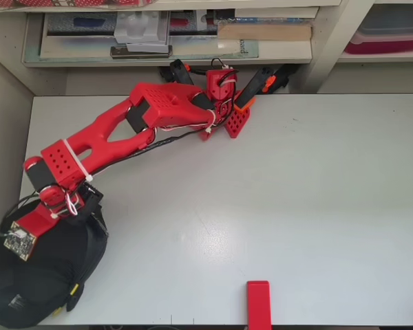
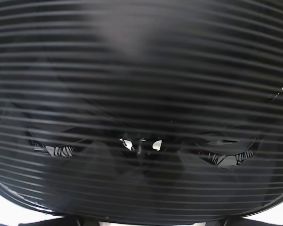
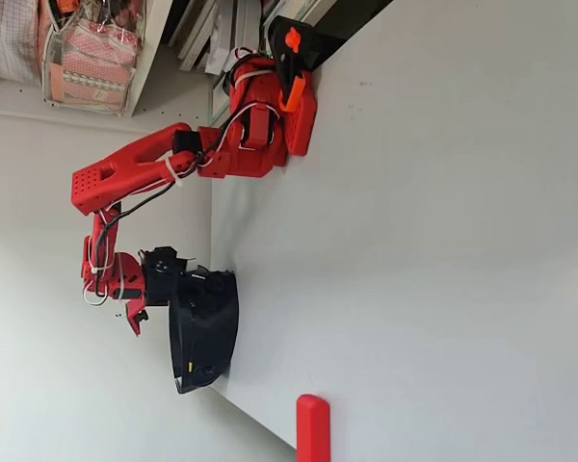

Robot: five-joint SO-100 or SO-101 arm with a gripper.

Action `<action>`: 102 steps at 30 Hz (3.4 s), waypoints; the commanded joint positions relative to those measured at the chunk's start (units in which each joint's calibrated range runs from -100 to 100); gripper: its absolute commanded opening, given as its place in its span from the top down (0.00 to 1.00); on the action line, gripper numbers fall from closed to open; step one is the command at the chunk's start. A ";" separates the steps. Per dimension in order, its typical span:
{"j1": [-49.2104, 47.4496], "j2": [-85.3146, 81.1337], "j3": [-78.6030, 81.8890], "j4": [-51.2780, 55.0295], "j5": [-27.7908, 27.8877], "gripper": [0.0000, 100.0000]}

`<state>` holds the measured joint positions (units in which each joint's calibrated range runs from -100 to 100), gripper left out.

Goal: Place Meta Rayban sunglasses on black head mold for quality assessment

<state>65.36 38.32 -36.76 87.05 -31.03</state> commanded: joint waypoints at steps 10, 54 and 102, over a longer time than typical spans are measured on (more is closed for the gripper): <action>0.76 -13.48 -10.19 12.95 1.96 0.07; -1.89 -3.86 -9.83 6.98 -0.47 0.07; -1.45 2.13 -13.74 3.52 0.88 0.07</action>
<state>65.26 41.60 -40.37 91.87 -30.73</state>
